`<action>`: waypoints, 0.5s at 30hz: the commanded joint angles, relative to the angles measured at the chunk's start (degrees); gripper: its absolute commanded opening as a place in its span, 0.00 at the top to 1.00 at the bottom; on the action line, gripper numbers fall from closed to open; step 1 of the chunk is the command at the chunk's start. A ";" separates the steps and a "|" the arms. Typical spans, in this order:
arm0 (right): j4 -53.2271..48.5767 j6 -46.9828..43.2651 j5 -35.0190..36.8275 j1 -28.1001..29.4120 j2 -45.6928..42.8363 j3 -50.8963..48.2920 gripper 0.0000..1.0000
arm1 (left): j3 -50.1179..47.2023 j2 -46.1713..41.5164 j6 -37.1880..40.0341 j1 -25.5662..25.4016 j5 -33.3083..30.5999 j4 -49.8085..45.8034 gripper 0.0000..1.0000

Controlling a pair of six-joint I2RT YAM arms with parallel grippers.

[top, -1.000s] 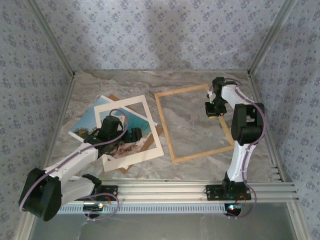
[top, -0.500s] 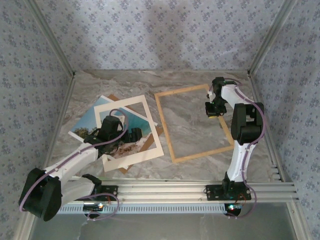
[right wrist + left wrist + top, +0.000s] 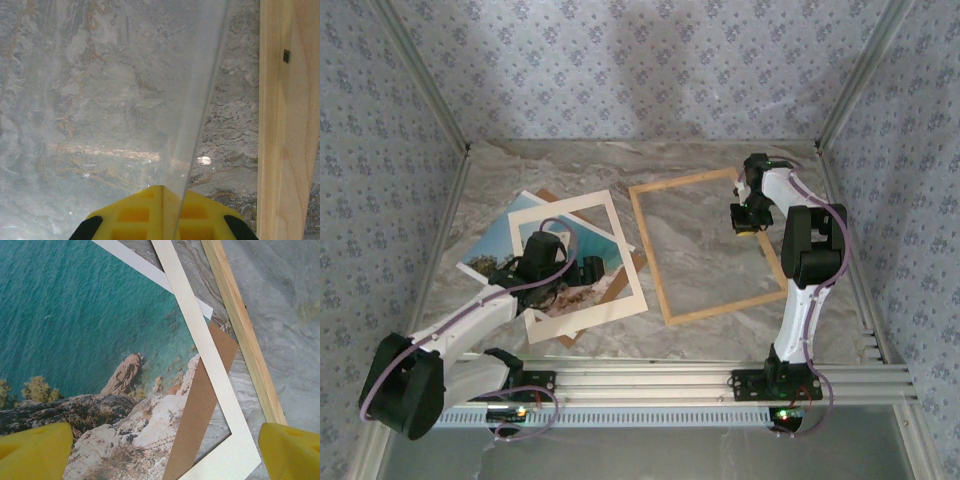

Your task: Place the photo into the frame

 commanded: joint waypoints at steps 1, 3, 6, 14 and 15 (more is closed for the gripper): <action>-1.12 -0.98 0.88 0.12 1.29 1.22 1.00 | 1.99 0.19 1.10 -0.41 0.58 0.71 0.04; -0.94 -0.98 0.74 0.16 1.20 1.09 1.00 | 2.00 0.16 1.08 -0.47 0.55 0.74 0.04; -0.83 -0.96 -0.29 0.12 1.29 0.88 0.98 | 1.93 0.15 1.08 -0.48 0.61 0.74 0.04; -0.21 -0.81 -1.40 -0.12 1.04 -0.19 0.87 | 1.82 0.25 1.04 -0.48 0.53 0.83 0.04; -0.08 -0.80 -1.56 -0.18 0.95 -0.27 0.85 | 1.95 0.31 1.00 -0.45 0.54 0.83 0.04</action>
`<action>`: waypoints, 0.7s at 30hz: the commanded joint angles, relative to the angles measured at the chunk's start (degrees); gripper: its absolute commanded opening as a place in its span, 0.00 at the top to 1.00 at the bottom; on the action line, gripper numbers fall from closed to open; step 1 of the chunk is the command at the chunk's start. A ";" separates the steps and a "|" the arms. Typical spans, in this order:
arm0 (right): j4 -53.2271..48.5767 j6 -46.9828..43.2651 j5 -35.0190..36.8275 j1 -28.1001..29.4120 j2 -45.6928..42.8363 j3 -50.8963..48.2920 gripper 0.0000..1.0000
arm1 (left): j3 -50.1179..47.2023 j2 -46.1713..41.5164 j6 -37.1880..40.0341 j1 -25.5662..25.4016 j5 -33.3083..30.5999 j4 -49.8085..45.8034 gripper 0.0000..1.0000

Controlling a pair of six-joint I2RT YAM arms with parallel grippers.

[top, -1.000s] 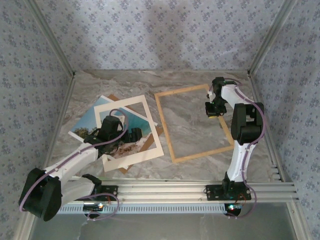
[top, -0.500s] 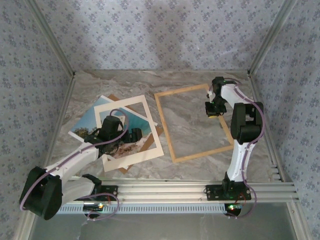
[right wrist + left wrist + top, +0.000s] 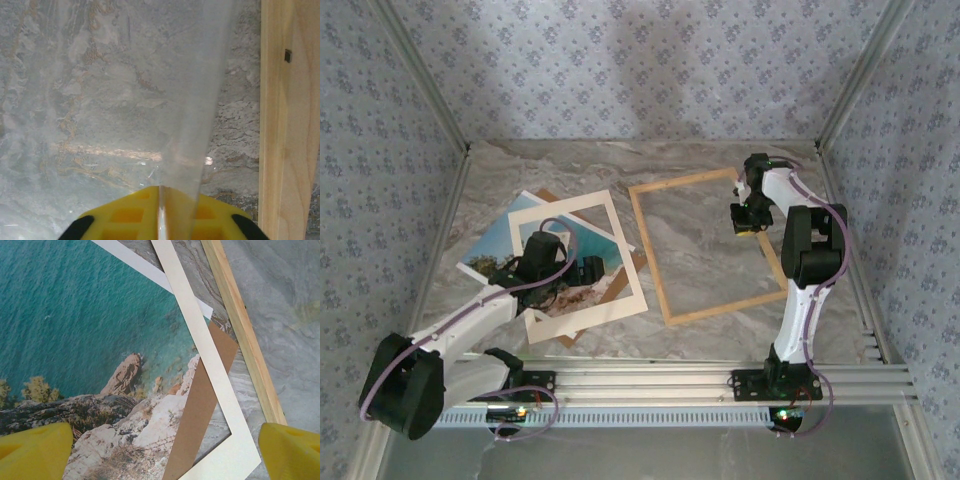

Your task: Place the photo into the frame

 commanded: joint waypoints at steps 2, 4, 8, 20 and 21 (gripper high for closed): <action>0.05 -0.69 -1.52 -0.36 0.94 -0.40 0.81 | 1.98 0.45 0.99 -0.44 0.58 0.86 0.04; 0.16 -0.74 -1.94 -0.44 0.94 -0.41 0.79 | 1.99 0.52 0.99 -0.47 0.52 0.92 0.04; 0.47 -0.66 -2.81 -0.82 0.94 -0.52 0.74 | 2.00 0.67 0.87 -0.47 0.63 1.08 0.05; 3.41 0.27 -10.28 -2.92 -0.05 -2.54 0.59 | 2.29 0.89 0.91 -0.44 0.63 1.01 0.04; 3.69 0.44 -10.87 -3.16 -0.07 -2.69 0.58 | 2.34 0.84 0.90 -0.48 0.67 1.01 0.04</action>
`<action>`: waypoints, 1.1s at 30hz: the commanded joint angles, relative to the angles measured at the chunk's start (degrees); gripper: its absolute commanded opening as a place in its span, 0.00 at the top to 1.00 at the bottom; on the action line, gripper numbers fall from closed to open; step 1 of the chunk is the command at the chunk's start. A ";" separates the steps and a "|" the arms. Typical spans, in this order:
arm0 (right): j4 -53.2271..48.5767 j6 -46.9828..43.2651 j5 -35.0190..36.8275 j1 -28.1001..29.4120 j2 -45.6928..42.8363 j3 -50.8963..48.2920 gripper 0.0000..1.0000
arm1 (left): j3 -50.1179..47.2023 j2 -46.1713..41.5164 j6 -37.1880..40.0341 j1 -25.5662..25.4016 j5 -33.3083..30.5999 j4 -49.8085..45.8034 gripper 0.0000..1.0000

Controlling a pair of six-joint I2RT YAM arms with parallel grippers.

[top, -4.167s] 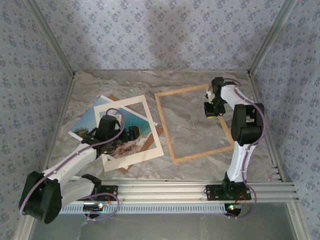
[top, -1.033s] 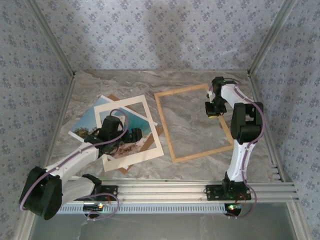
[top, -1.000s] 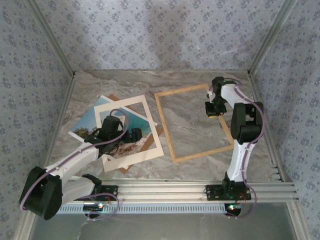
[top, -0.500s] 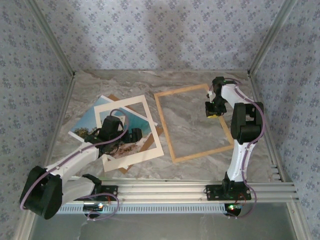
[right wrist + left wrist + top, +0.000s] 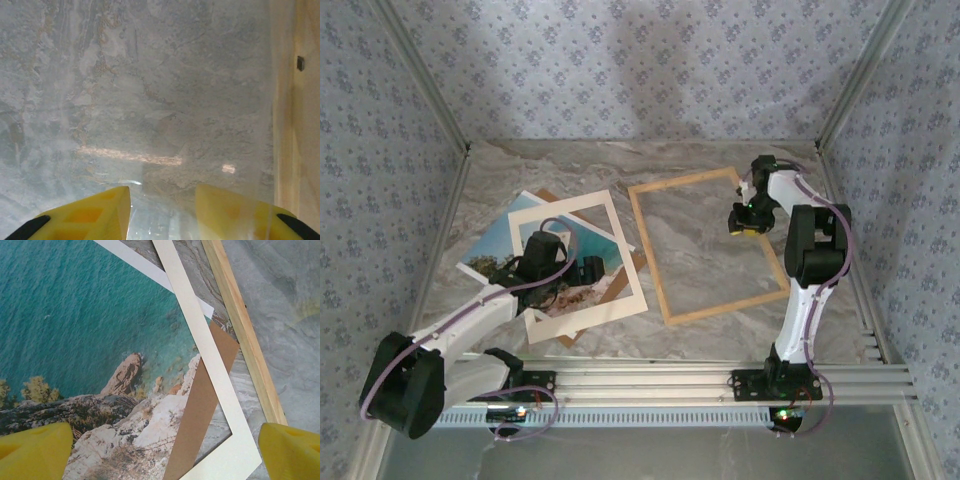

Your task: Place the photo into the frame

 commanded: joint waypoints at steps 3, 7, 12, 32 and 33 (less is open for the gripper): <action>1.24 0.73 -4.78 -1.19 0.04 -0.99 0.56 | 2.24 0.54 0.92 -0.42 0.62 0.98 0.05; 1.91 1.08 -5.29 -1.84 0.23 -1.28 0.54 | 2.33 0.37 0.98 -0.45 0.54 0.81 0.05; 2.21 1.35 -4.87 -2.43 0.56 -1.25 0.51 | 2.41 0.44 0.99 -0.44 0.51 0.63 0.04; 3.05 2.38 -4.73 -3.82 2.16 0.54 0.44 | 2.68 0.02 1.78 -0.48 -0.38 -0.79 0.04; 3.16 2.49 -4.48 -3.87 2.21 0.63 0.43 | 2.67 0.02 1.78 -0.48 -0.35 -0.81 0.05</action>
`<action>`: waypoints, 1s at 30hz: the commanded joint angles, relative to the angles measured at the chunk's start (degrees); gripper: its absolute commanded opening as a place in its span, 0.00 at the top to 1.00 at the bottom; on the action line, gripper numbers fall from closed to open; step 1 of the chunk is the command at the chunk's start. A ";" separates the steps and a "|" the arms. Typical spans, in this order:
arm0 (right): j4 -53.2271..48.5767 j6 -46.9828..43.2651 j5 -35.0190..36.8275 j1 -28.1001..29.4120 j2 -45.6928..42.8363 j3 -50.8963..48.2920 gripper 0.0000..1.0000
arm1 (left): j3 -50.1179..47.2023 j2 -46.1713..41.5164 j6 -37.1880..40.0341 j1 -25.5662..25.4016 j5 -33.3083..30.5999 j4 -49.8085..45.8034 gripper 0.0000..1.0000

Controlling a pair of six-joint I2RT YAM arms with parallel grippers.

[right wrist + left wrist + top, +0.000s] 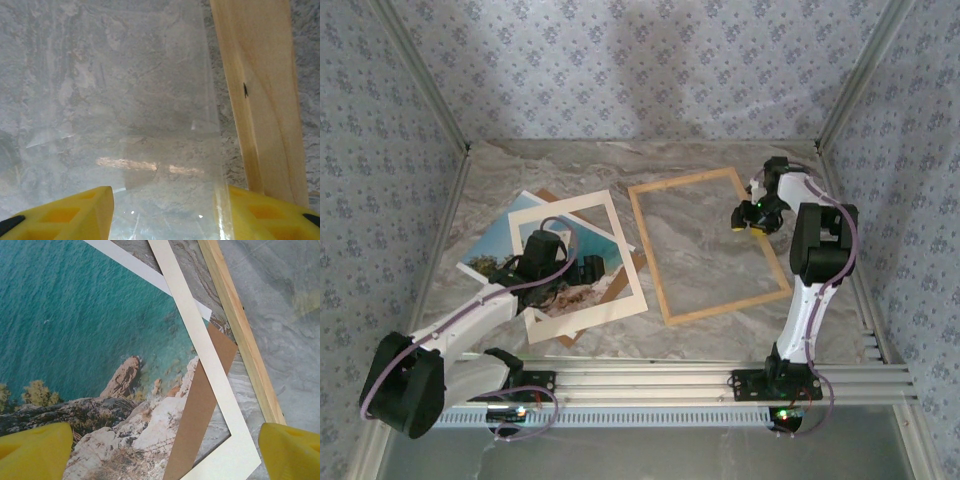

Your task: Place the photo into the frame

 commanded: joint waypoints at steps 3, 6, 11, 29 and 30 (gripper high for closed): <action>-0.59 1.13 0.64 -0.40 1.06 1.81 0.43 | 2.10 0.14 1.19 -0.46 -0.31 -0.51 0.04; -0.66 1.22 1.33 -0.57 0.60 2.08 0.42 | 2.19 0.14 1.29 -0.41 -0.35 -0.50 0.04; -0.50 1.45 2.74 -1.29 -0.94 1.75 0.40 | 2.17 0.58 1.04 -0.44 -0.21 0.09 0.04; 5.09 2.75 8.63 -2.50 -6.94 -1.94 0.37 | 2.22 0.77 1.22 -0.43 -0.66 0.39 0.04; 6.02 3.09 9.11 -2.28 -6.85 -2.07 0.37 | 2.20 0.60 1.22 -0.44 -0.75 0.43 0.04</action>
